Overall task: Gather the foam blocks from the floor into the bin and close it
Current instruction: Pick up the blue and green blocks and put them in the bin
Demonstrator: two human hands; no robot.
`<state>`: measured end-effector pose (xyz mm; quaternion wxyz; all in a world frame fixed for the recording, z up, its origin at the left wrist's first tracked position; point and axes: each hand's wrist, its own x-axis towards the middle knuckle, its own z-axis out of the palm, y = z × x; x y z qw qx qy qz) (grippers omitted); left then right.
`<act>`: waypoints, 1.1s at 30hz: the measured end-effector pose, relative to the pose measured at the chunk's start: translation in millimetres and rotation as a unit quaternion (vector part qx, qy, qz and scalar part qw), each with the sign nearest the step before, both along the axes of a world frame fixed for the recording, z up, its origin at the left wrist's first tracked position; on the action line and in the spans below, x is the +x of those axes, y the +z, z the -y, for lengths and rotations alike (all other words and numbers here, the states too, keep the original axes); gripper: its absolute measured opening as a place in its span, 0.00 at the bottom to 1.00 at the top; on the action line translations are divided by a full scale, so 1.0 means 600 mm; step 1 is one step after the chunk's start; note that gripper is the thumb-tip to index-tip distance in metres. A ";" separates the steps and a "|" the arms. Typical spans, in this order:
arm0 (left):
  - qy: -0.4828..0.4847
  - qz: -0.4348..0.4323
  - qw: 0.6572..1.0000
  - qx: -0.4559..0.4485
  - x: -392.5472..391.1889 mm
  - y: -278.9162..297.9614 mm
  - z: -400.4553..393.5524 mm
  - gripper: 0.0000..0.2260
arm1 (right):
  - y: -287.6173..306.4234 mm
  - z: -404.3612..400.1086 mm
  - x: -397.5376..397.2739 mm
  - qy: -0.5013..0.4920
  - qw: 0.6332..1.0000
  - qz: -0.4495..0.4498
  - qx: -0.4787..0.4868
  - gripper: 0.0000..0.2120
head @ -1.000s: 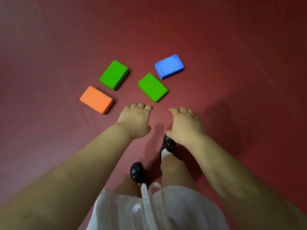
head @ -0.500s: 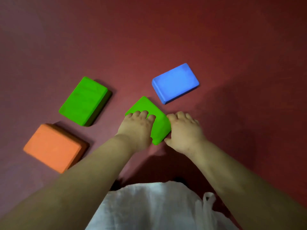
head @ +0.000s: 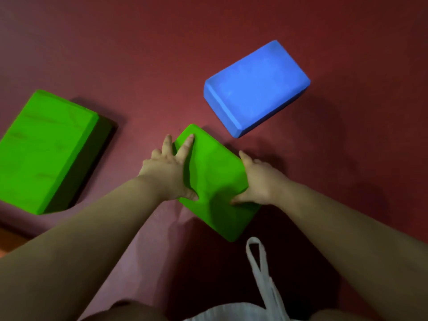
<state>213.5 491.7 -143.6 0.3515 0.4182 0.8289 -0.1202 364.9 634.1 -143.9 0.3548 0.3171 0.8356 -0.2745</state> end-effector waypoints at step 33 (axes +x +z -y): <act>0.222 0.015 0.943 0.246 0.013 -0.035 -0.282 0.36 | 0.040 -0.152 0.291 -0.233 0.965 -0.109 0.044 0.49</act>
